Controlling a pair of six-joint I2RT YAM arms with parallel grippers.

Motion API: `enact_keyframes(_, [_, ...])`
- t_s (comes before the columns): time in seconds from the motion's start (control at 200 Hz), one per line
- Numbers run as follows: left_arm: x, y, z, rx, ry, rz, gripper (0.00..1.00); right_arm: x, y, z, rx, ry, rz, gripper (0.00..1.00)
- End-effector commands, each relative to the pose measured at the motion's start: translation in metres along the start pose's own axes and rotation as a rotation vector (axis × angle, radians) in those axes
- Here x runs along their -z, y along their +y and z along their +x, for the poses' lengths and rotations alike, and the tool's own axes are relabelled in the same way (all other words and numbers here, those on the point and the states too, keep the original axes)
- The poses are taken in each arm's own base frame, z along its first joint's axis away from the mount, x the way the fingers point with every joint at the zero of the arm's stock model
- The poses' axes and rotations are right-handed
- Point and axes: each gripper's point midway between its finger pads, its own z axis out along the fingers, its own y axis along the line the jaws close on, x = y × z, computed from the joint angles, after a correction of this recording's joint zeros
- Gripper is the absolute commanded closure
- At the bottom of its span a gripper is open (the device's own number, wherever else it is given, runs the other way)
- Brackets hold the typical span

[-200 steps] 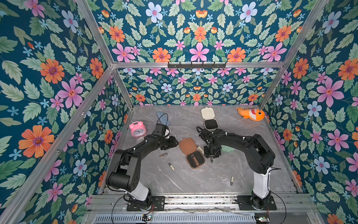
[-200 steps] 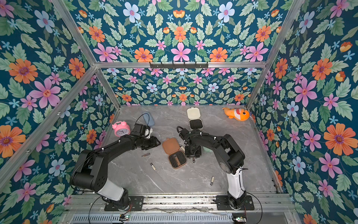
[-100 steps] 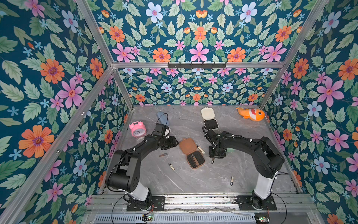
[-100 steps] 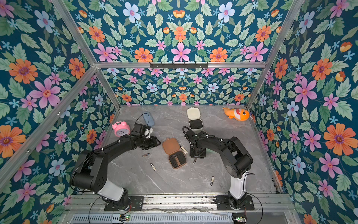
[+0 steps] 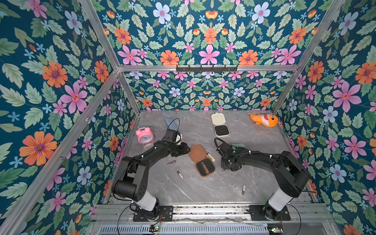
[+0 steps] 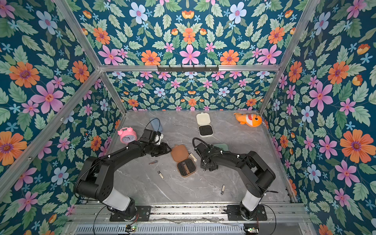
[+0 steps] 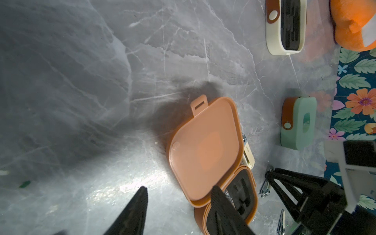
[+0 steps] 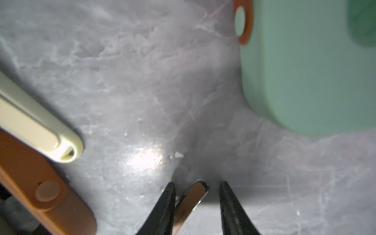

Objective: Organize nail clipper sets
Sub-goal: Adjust the nail clipper at the center of the board.

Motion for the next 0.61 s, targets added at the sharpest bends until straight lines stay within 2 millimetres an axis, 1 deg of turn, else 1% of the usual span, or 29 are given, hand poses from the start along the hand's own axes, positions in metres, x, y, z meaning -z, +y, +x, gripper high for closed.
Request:
enact_keyframes(0.0, [0.000, -0.007, -0.004, -0.010, -0.015, 0.014, 0.46, -0.002, -0.039, 0.077, 0.000, 0.306, 0.152, 0.62])
enact_keyframes(0.105, [0.000, -0.009, -0.003, -0.015, -0.015, 0.015, 0.47, -0.004, -0.036, 0.078, -0.008, 0.309, 0.141, 0.63])
enact_keyframes(0.215, [0.002, -0.009, -0.002, -0.017, -0.016, 0.013, 0.46, -0.004, -0.032, 0.074, -0.008, 0.302, 0.128, 0.62])
enact_keyframes(0.285, [0.002, -0.008, -0.001, -0.017, -0.014, 0.012, 0.46, -0.003, -0.031, 0.068, -0.005, 0.296, 0.126, 0.61])
enact_keyframes(0.44, [0.001, -0.007, 0.000, -0.013, -0.013, 0.011, 0.47, -0.005, -0.028, 0.049, -0.018, 0.287, 0.105, 0.61])
enact_keyframes(0.6, [0.001, -0.007, 0.000, -0.012, -0.013, 0.009, 0.47, -0.009, -0.034, 0.036, -0.037, 0.292, 0.093, 0.61])
